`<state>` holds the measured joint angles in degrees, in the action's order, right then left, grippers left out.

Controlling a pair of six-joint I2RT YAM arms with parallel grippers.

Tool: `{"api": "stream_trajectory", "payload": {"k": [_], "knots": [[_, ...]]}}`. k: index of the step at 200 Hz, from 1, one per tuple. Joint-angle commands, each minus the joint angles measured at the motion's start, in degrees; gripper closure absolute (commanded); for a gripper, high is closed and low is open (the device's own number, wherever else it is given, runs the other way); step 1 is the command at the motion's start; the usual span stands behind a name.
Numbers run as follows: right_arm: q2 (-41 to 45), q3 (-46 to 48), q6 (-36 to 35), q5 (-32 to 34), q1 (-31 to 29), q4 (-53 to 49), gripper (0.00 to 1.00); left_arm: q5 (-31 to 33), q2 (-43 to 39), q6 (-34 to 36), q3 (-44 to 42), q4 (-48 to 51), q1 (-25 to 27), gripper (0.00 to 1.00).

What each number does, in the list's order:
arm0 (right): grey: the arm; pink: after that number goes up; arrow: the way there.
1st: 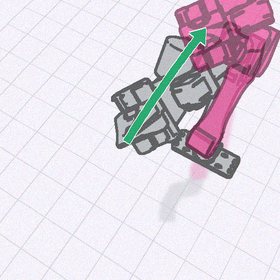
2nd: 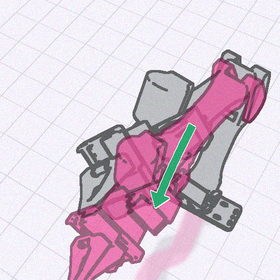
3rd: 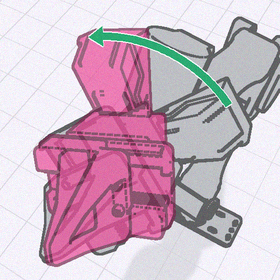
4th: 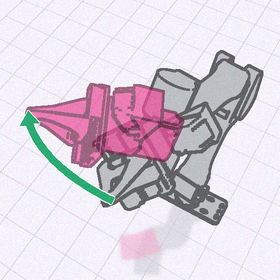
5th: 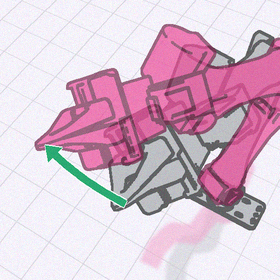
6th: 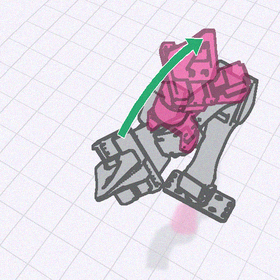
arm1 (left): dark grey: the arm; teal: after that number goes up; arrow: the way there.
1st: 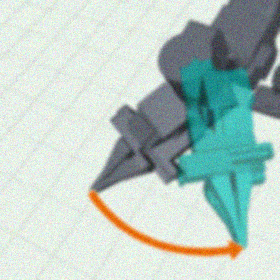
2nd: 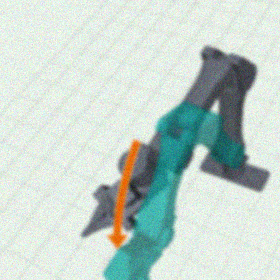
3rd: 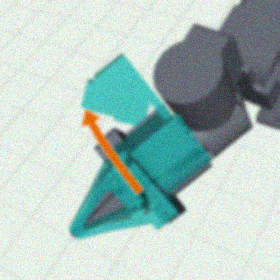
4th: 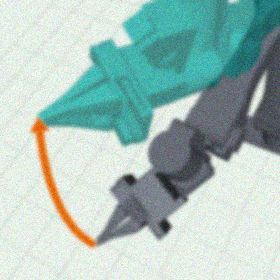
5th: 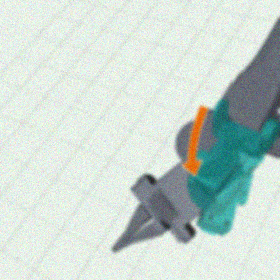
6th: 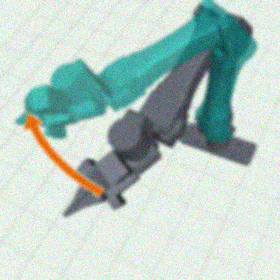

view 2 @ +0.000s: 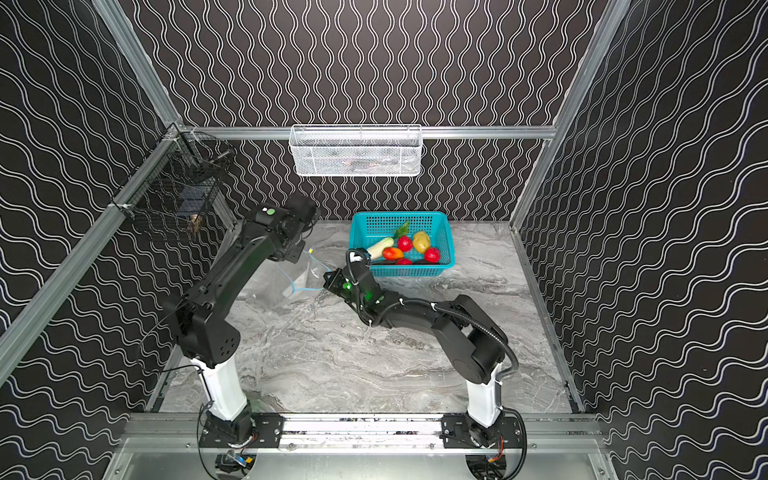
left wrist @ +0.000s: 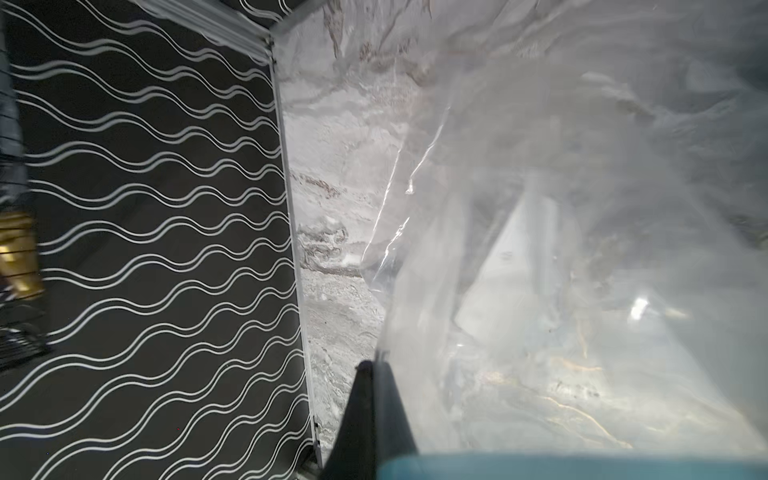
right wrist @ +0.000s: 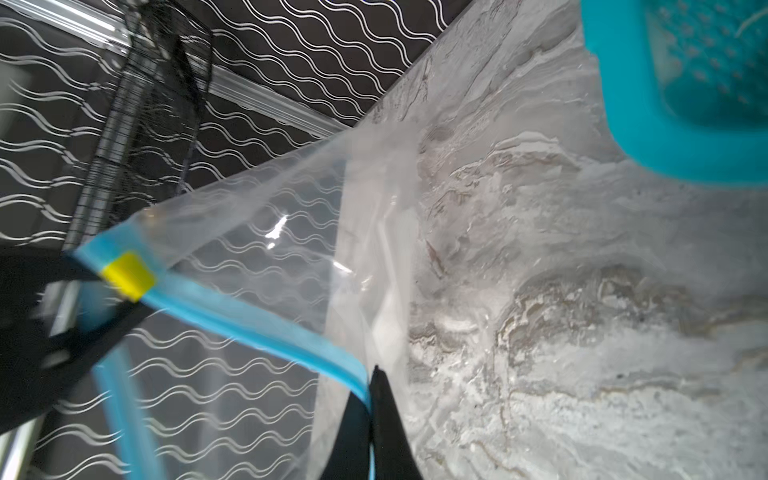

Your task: Place the food in the zip-top bag and seal the zipper

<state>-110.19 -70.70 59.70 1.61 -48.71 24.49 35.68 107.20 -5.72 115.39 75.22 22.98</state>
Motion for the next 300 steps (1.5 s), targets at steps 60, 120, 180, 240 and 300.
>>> {"api": "stream_trajectory", "payload": {"k": [60,120,180,240,300], "knots": [[-7.8,-10.2,-4.7,-4.0,4.0,-11.1,1.00,2.1,-3.9,1.8,-2.2,2.6,0.0,1.00],[-8.3,-15.4,-9.7,-3.5,4.2,-14.2,1.00,4.5,-0.7,2.1,-4.6,-2.9,0.0,1.00],[-6.9,-14.5,-7.2,-9.6,4.1,-8.5,0.96,7.1,3.5,-0.6,-2.3,-4.6,0.0,1.00],[-5.9,-14.2,-5.9,-10.6,4.3,-7.1,0.70,8.2,8.3,-3.1,3.5,-0.8,0.0,1.00],[-1.8,-13.2,-7.0,-10.5,4.7,-7.3,0.64,8.5,9.1,-4.4,3.3,-0.4,0.0,1.00]]}}
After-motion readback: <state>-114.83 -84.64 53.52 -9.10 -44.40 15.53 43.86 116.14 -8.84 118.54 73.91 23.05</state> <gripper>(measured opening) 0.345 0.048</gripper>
